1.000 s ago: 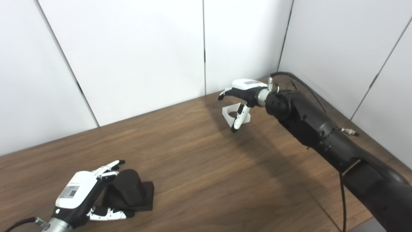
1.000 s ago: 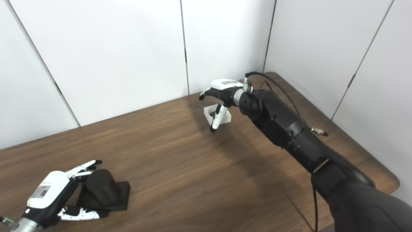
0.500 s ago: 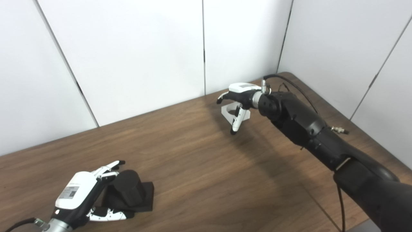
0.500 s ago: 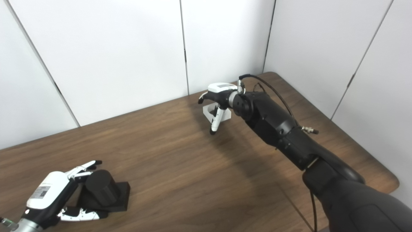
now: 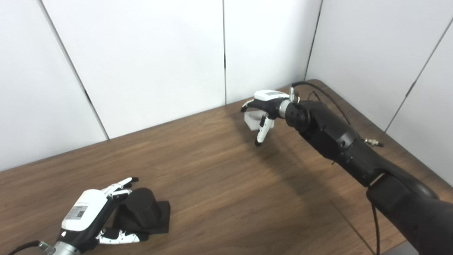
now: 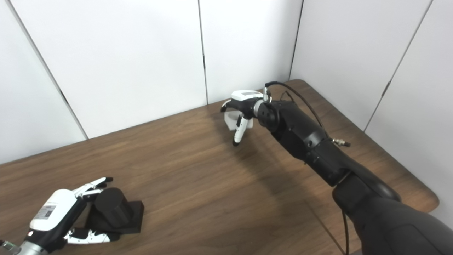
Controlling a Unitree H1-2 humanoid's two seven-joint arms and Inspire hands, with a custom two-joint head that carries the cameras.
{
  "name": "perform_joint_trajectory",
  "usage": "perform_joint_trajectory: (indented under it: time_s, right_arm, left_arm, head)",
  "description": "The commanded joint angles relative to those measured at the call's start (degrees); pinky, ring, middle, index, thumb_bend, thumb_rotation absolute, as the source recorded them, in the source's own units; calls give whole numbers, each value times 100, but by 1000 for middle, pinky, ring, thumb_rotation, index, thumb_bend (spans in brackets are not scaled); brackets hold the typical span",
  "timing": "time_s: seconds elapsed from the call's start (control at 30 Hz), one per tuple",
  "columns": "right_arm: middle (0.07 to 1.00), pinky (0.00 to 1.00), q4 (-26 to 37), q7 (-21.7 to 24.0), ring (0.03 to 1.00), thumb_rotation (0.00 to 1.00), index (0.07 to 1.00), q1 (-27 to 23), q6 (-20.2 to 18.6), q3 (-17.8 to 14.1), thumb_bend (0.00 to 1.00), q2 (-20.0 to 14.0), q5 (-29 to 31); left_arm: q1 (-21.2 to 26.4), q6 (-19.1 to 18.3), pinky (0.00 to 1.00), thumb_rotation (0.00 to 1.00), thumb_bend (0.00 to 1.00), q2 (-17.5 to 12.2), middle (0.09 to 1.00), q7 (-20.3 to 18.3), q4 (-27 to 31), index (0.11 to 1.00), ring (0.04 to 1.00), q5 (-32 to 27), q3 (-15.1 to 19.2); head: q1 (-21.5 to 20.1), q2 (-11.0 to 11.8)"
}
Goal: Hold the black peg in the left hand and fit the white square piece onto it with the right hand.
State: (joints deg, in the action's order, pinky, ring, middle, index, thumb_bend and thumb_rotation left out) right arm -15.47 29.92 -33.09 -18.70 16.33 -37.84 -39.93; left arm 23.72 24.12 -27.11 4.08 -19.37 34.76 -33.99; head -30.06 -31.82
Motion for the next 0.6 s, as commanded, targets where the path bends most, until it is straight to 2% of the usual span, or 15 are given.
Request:
perform_joint_trajectory:
  time_s: [0.0,0.27,0.57]
  right_arm:
    - [932,848,53,-101,913,153,859,-273,-68,-100,897,-155,-16]
    - [935,850,-14,-63,917,153,863,-318,-129,-54,906,-210,-75]
    - [927,802,93,-65,886,153,861,-297,-132,-87,915,-325,-72]
  left_arm:
    - [-490,40,691,58,524,-116,894,-877,-140,490,825,276,-402]
    - [-489,55,674,58,523,-119,886,-875,-119,490,817,217,-392]
    - [-482,9,680,58,524,-119,893,-870,-105,490,825,249,-385]
  head:
    - [-2,-8]
    - [24,-42]
    - [24,-42]
